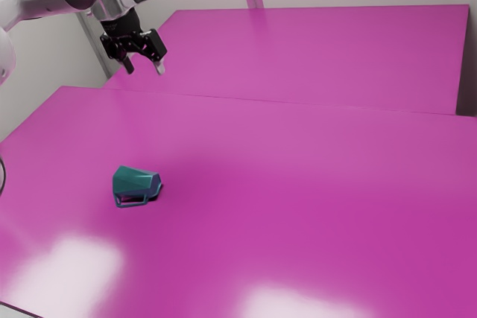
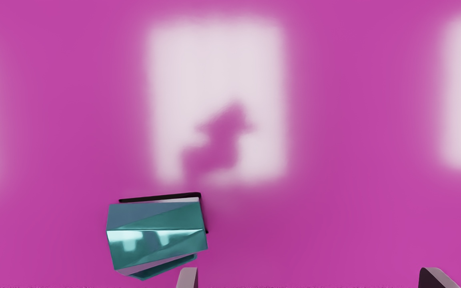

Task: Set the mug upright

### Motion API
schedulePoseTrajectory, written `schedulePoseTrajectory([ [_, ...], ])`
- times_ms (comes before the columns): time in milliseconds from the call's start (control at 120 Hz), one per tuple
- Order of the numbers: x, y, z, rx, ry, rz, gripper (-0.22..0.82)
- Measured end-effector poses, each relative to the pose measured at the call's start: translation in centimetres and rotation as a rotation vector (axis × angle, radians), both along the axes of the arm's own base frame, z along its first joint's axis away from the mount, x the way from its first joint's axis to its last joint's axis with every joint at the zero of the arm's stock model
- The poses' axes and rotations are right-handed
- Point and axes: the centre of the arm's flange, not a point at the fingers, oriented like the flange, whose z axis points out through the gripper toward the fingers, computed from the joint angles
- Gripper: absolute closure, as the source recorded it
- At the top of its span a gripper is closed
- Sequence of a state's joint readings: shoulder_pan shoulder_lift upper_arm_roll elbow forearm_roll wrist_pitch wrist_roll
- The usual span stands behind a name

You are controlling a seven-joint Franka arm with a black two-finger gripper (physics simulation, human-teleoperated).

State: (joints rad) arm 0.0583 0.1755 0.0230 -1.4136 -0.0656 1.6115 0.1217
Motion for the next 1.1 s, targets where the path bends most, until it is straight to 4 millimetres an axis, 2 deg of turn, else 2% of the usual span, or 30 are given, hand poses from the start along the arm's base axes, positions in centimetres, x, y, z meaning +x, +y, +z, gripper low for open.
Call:
schedulePoseTrajectory([
  [408, -0.2, 0.0, -0.7, -0.003, 0.023, -0.001, 0.0],
  [483, -0.2, 0.5, -0.8, -0.007, 0.028, 0.008, 0.0],
  [533, -0.5, 2.0, -0.9, -0.023, 0.038, 0.036, 0.0],
  [608, -1.3, 5.2, -0.9, -0.071, 0.054, 0.091, 0.0],
  [733, -3.6, 10.1, -2.2, -0.174, 0.091, 0.17, 0.0],
  [875, -6.7, 16.0, -5.8, -0.325, 0.13, 0.263, 0.0],
  [1000, -8.9, 19.6, -9.2, -0.418, 0.154, 0.323, 0.0],
  [1100, -9.7, 21.0, -12.4, -0.483, 0.156, 0.343, 0.0],
])
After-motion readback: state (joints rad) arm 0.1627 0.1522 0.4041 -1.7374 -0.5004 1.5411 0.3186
